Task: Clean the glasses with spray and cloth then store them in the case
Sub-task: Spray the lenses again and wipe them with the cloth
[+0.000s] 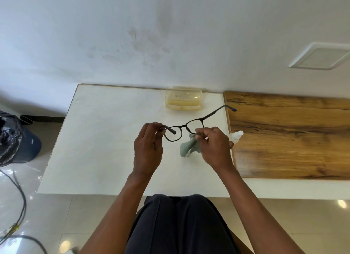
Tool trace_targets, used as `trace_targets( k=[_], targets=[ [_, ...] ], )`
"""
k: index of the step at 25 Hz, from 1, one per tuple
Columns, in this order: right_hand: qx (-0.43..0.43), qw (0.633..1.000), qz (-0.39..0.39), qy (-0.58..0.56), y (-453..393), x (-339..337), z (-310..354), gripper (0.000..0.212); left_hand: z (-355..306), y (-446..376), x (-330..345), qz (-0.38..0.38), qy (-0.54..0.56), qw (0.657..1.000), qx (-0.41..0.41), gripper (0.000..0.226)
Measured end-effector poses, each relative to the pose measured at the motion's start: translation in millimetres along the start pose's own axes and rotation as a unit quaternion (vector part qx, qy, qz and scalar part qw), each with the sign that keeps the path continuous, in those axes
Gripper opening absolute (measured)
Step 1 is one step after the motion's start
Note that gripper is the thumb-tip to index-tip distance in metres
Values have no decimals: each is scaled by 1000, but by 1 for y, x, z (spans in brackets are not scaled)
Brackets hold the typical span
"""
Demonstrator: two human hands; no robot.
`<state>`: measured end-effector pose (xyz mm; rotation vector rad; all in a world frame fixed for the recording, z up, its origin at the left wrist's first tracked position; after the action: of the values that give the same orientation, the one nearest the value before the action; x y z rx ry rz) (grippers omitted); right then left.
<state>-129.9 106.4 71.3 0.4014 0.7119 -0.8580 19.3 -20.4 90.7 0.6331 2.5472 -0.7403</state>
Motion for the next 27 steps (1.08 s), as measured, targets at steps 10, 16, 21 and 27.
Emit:
trace_targets(
  k=[10,16,21,27],
  targets=[
    [-16,997,12,-73,-5,-24,-4,16,1,0,-3,-7,16,1000,-3,18],
    [-22,995,-13,-95,-9,-24,10,19,-4,-1,-4,-4,-8,1000,7,12],
    [-74,994,-6,-79,-9,-11,15,21,-6,-2,-6,-9,12,1000,16,11],
    [-118,992,-52,11,-12,-2,12,13,-6,0,-7,-6,23,1000,17,14]
  ],
)
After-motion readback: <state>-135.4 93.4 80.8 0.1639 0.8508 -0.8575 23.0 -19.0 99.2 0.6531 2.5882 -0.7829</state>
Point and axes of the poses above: each hand's wrist, its own y-axis away from the middle knuckle, its own x-axis out of the palm, z = x × y, the point moved 8 cm from there along -y, towards the middle knuckle, and after that the axes turned 7 degrees about -y, right-handed, at the moved point
